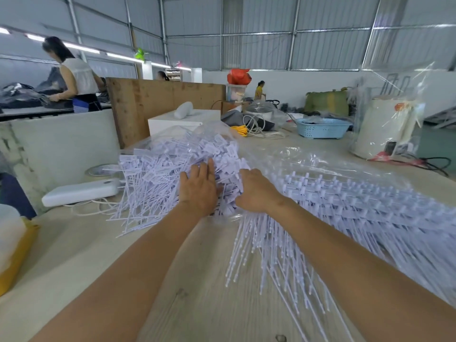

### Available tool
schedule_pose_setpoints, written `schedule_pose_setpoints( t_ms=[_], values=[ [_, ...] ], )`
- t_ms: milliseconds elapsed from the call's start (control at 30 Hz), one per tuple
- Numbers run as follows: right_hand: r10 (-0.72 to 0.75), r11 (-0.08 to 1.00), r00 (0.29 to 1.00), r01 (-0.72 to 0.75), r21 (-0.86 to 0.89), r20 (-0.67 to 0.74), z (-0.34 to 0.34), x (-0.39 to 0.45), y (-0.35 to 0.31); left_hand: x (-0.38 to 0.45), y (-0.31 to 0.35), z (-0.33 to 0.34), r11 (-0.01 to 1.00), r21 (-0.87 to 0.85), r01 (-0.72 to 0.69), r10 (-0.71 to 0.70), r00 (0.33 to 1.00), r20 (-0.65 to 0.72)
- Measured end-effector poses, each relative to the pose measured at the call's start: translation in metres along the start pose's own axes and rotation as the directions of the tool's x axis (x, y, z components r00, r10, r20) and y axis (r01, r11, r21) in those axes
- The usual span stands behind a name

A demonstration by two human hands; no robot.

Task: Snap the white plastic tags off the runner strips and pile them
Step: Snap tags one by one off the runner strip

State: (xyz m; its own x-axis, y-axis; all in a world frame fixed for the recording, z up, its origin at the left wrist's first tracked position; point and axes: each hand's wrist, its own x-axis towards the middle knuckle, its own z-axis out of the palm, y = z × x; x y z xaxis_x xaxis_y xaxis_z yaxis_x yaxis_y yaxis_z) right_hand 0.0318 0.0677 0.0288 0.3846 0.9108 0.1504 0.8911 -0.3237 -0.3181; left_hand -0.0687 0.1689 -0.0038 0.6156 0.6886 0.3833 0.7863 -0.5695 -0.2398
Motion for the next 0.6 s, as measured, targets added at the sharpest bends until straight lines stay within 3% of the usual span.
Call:
schedule_pose_setpoints(
  t_ms=[200, 300, 367, 433, 500, 600],
  values=[
    [-0.147, 0.988, 0.988, 0.149, 0.046, -0.043, -0.011, -0.036, 0.001, -0.027, 0.003, -0.047, 0.999, 0.022, 0.046, -0.045, 0.997, -0.055],
    [-0.263, 0.947, 0.944, 0.292, 0.133, -0.197, -0.025, -0.069, 0.014, -0.045, 0.013, -0.077, 0.983, -0.131, -0.125, 0.072, 0.934, -0.351],
    [-0.262, 0.933, 0.915, 0.321, 0.163, -0.306, -0.039, -0.09, 0.034, -0.056, 0.027, -0.095, 0.902, -0.251, -0.352, 0.139, 0.786, -0.603],
    [-0.196, 0.946, 0.911, 0.273, 0.175, -0.362, -0.052, -0.107, 0.062, -0.065, 0.048, -0.113, 0.805, -0.286, -0.52, 0.197, 0.689, -0.698],
    [-0.095, 0.971, 0.924, 0.168, 0.17, -0.369, -0.064, -0.12, 0.096, -0.068, 0.073, -0.124, 0.697, -0.327, -0.637, 0.264, 0.653, -0.71],
    [0.054, 0.99, 0.924, 0.001, 0.144, -0.378, -0.075, -0.137, 0.142, -0.062, 0.112, -0.126, 0.601, -0.398, -0.694, 0.394, 0.689, -0.608]
  ],
)
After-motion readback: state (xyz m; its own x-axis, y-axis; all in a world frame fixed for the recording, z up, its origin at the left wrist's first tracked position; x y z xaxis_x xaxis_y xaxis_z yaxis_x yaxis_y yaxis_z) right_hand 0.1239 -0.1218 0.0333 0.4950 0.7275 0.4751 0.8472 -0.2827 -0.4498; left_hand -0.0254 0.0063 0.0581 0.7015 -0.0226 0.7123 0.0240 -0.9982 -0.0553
